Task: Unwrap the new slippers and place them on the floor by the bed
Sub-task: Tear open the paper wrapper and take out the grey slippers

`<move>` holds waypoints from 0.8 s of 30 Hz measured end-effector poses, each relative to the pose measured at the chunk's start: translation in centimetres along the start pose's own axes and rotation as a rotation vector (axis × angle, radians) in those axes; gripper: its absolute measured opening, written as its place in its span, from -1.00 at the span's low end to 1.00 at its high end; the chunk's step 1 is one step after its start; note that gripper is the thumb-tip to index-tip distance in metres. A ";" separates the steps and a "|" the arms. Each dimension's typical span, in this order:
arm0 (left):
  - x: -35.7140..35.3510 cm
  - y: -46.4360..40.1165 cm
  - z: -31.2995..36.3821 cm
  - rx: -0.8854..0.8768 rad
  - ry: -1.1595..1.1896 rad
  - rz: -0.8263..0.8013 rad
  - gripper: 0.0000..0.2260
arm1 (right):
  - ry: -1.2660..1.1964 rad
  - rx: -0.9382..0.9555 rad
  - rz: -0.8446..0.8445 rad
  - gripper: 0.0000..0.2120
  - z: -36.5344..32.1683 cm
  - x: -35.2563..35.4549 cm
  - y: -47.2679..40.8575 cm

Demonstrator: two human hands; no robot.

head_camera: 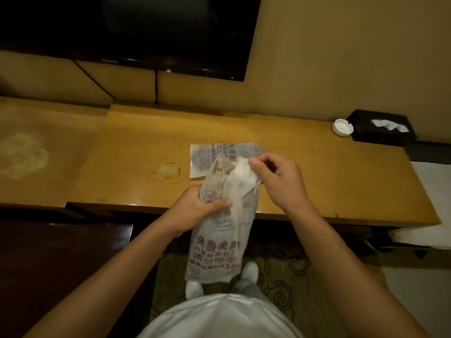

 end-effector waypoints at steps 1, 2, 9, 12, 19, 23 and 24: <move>0.3 0.1 0.0 0.001 0.014 0.018 -0.70 | -0.064 -0.106 0.002 -0.75 0.8 0.2 -0.2; 0.5 0.0 -0.1 0.001 0.037 0.034 -0.71 | -0.128 -0.211 0.014 -0.73 1.7 0.3 -0.2; 0.0 -1.1 1.2 -0.046 -0.065 0.033 -0.72 | -0.057 -0.025 -0.075 -0.48 -1.3 1.2 1.0; -0.6 -1.4 1.7 -0.098 -0.195 0.019 -0.69 | 0.178 0.132 -0.149 -0.64 -3.2 -0.8 1.3; 0.6 -1.1 1.5 -0.083 -0.106 0.047 -0.75 | -0.254 -0.510 0.255 -0.91 6.6 3.8 -0.1; 1.0 -1.6 1.5 -0.103 -0.136 0.072 -0.75 | 0.057 -0.577 0.152 -0.88 8.6 4.3 0.1; 0.7 -1.7 1.4 -0.101 -0.154 0.065 -0.74 | 0.209 -0.522 0.190 -0.81 7.6 4.9 -0.1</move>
Point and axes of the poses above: each hand's wrist, its own y-axis away from the middle knuckle, its own x-axis out of the back of the hand, z = x × y, the point moved 8 cm from there along -y, towards the middle knuckle, and after that the axes turned 2 degrees about x, right-handed, at the moved point
